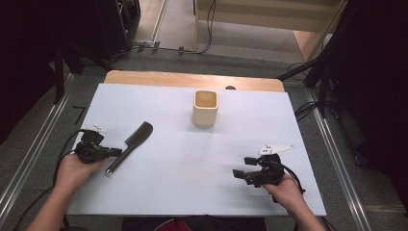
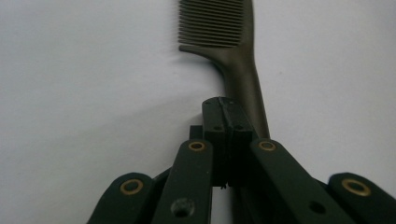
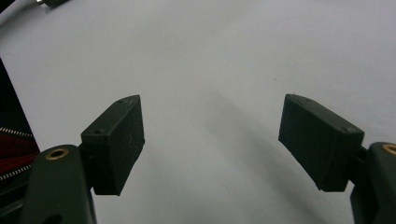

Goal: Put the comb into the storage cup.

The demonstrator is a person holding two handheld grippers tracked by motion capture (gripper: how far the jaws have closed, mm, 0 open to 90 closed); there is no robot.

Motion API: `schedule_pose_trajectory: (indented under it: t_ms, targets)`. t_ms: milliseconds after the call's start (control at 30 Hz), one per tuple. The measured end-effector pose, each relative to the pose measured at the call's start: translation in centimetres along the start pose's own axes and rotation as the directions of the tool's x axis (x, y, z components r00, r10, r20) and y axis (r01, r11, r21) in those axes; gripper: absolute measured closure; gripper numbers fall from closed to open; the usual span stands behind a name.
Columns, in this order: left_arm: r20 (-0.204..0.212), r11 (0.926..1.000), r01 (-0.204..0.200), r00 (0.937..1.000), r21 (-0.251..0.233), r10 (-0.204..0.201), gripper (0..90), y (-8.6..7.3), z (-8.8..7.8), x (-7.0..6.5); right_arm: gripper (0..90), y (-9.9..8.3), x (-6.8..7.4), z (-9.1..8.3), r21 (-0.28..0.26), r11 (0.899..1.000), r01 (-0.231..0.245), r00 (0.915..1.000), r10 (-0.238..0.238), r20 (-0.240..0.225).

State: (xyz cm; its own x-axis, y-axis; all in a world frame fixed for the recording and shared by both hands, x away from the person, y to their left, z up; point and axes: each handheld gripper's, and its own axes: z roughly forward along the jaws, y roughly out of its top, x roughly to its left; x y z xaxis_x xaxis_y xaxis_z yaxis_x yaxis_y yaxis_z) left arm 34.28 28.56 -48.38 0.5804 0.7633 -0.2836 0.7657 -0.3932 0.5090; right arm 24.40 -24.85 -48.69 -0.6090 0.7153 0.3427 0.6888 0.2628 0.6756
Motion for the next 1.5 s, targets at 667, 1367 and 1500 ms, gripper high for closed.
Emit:
schedule_pose_trajectory:
  t_ms: [667, 1367, 1500]
  targets:
    - [0.034, 0.9851, 0.009, 0.9994, -0.172, -0.003, 57.4, 0.4, -2.3, -1.9, 20.7, -0.1, -0.1, -0.1, -0.004, 1.0, 0.0, 0.9999, 0.0, 0.016]
    - [0.161, 0.9719, -0.073, 0.9807, -0.224, 0.111, 34.5, 0.0, -1.4, -7.4, 20.6, -0.5, -0.2, -0.4, -0.018, 1.0, -0.01, 0.9995, 0.011, 0.031]
    - [0.186, 0.9752, -0.067, 0.9767, -0.211, 0.107, 34.5, -0.3, -1.4, -7.9, 20.6, -0.6, -0.2, -0.5, -0.016, 1.0, -0.013, 0.9994, 0.014, 0.031]
